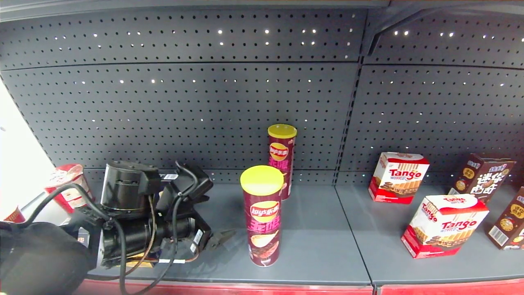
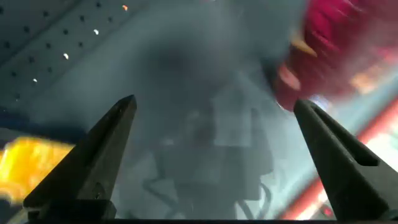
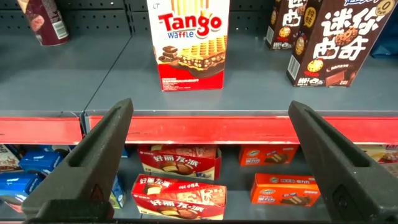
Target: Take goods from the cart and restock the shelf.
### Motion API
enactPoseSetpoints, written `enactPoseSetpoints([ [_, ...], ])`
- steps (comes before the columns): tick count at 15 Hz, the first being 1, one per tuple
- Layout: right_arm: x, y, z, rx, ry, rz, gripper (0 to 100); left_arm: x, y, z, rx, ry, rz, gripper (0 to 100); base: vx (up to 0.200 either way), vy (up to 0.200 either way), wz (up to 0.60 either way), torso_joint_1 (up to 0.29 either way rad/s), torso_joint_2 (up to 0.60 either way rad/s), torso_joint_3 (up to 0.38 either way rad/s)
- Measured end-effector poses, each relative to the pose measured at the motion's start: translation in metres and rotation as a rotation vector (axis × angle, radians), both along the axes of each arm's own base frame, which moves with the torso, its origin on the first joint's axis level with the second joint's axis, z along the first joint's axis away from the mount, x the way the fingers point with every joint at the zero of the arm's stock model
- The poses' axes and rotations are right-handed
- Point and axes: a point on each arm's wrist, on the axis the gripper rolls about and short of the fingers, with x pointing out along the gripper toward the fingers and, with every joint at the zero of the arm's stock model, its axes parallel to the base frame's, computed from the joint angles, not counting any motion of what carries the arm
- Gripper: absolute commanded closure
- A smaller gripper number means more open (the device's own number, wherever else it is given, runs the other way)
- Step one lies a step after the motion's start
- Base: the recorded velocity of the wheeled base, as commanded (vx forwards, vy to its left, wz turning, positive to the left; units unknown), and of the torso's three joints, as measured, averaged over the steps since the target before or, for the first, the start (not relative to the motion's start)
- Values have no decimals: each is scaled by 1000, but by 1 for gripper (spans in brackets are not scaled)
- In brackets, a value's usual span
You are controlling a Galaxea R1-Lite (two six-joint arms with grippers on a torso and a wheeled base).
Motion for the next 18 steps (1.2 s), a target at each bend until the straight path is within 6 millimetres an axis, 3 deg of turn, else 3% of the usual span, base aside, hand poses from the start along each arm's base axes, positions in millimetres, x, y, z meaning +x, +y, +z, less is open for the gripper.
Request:
enactPoseSetpoints([
  [9, 0, 0, 0, 0, 0, 0, 0, 9, -28, -16, 43, 28, -20, 0, 0, 0, 0, 0, 0, 0],
  [18, 0, 0, 0, 0, 1, 0, 0, 11, -32, -16, 53, 21, -22, 0, 0, 0, 0, 0, 0, 0],
])
